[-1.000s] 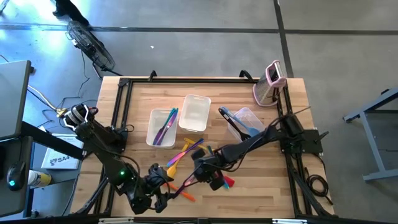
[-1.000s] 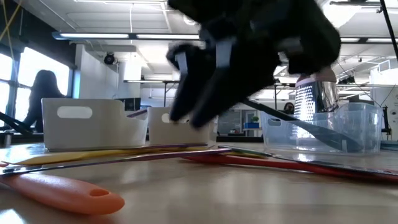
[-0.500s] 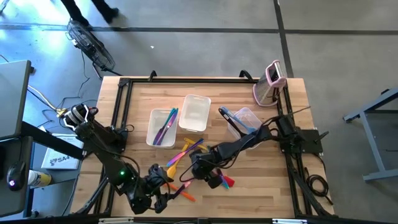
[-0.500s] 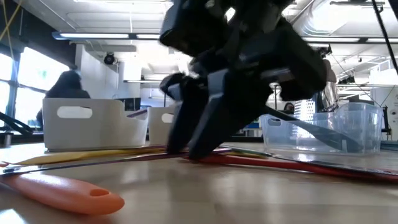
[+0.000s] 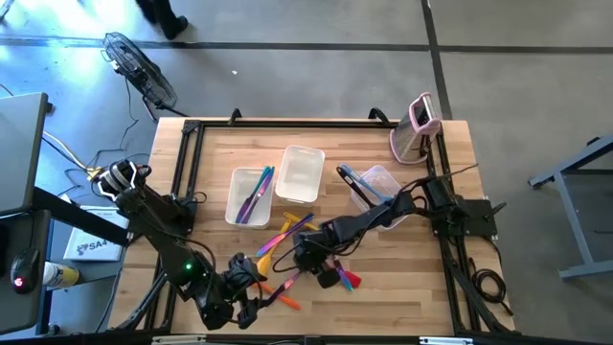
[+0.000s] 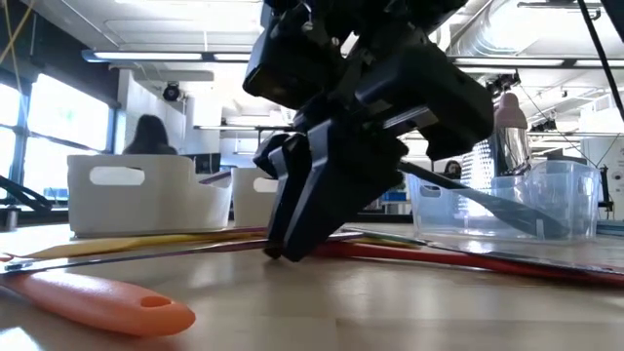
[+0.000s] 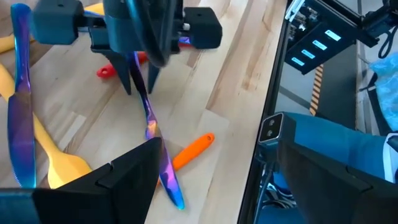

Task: Pick & Place Kitchen Items
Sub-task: Put the blue table knife into the left white bin

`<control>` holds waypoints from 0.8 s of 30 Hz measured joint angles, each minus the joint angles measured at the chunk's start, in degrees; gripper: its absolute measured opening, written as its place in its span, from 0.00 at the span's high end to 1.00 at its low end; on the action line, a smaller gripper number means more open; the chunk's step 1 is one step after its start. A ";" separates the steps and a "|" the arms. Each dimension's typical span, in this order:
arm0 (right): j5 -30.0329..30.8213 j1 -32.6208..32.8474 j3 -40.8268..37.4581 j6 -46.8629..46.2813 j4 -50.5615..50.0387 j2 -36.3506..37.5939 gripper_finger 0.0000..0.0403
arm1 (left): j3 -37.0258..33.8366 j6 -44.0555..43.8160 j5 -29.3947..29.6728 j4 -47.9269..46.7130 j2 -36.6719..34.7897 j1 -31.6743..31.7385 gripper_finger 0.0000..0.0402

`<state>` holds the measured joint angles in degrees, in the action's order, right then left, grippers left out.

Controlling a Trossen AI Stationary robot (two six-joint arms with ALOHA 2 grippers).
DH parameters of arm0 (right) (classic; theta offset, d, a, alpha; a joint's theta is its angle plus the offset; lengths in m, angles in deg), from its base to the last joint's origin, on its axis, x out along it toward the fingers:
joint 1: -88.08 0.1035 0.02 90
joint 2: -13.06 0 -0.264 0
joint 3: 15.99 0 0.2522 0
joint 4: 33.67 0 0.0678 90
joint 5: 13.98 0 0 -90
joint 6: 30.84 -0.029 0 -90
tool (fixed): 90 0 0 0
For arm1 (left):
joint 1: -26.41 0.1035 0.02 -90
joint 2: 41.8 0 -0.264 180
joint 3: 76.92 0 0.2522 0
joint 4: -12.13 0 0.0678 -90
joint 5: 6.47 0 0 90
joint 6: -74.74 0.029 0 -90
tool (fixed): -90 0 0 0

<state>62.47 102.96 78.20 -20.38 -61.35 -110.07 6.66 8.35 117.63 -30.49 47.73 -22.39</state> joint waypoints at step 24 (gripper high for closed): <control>0.21 -0.39 -0.02 -5.93 -2.15 0.23 0.92 | 0.00 -0.02 -0.10 0.00 0.00 -0.02 0.23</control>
<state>62.68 102.57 78.17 -26.31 -63.50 -109.83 6.66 8.33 117.53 -30.49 47.73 -22.41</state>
